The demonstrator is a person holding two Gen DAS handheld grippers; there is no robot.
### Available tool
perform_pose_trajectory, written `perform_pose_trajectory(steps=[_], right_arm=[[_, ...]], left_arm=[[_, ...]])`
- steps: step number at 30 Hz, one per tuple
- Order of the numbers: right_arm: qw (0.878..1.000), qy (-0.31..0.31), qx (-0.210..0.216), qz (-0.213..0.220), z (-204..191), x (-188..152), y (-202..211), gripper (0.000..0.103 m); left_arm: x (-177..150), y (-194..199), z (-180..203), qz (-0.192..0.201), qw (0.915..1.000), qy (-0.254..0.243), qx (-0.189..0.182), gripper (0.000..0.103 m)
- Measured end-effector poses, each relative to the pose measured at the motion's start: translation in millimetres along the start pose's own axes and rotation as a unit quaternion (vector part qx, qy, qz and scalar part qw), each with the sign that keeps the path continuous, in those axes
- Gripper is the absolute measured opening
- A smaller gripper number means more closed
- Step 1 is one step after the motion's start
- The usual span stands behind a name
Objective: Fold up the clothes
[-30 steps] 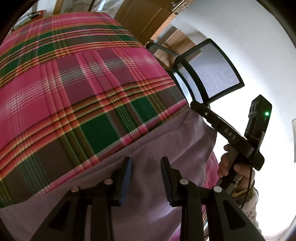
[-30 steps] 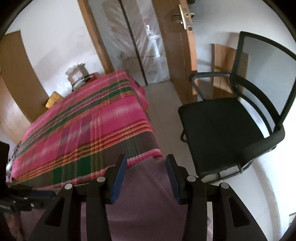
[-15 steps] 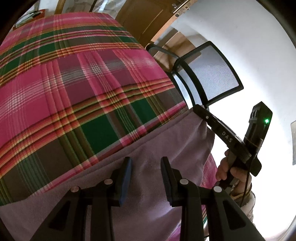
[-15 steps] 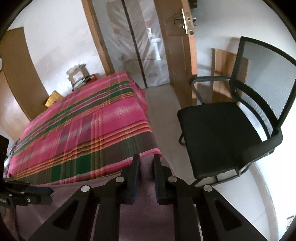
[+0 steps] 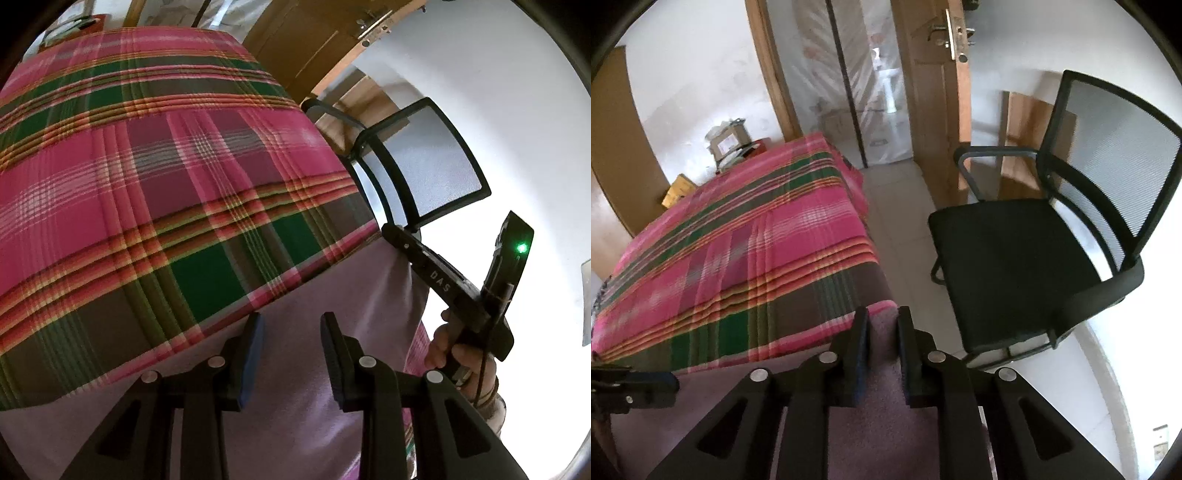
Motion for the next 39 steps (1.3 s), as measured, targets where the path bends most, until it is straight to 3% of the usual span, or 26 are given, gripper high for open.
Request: perform_pose_trajectory(steps=[3, 9, 19, 22, 33, 34, 36, 39], right_arm=[[1.000, -0.010, 0.003, -0.003, 4.2, -2.4, -0.3, 0.028], [0.999, -0.038, 0.020, 0.025, 22.6, -6.4, 28.0, 0.033], [0.993, -0.112, 0.032, 0.018, 73.8, -40.7, 46.3, 0.033], [0.990, -0.125, 0.063, 0.013, 74.0, -49.1, 44.7, 0.033], [0.990, -0.121, 0.078, 0.012, 64.6, -55.7, 39.0, 0.033], [0.990, -0.116, 0.074, 0.014, 63.8, -56.0, 39.2, 0.031], [0.993, -0.102, 0.064, 0.016, 60.5, -56.8, 40.5, 0.012], [0.995, -0.084, 0.046, 0.027, 58.0, -56.8, 46.4, 0.008]], left_arm=[[0.1, 3.5, 2.8, 0.007, 1.0000, -0.003, 0.005, 0.032], [-7.2, 6.9, 9.8, 0.005, 1.0000, -0.007, -0.002, 0.032], [-25.3, 7.1, 19.7, -0.011, 0.9998, -0.016, -0.010, 0.032], [-26.6, 3.1, 22.9, -0.019, 0.9996, -0.018, -0.010, 0.032], [-28.3, -9.5, 30.4, -0.027, 0.9994, -0.019, 0.006, 0.032], [-28.4, -10.1, 30.8, -0.026, 0.9994, -0.021, 0.010, 0.032], [-29.2, -11.1, 31.8, -0.024, 0.9993, -0.024, 0.016, 0.032], [-29.6, -12.4, 32.1, -0.021, 0.9991, -0.027, 0.024, 0.032]])
Point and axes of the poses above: each gripper's, at about its wrist camera, not at the fingertips, and y roughly against the way its jaws point, z to its right, x to its top, the point moved 10 cm from there along -y, roughly the way its jaws point, and after that the axes turned 10 degrees about -z, right-handed, at the moved point
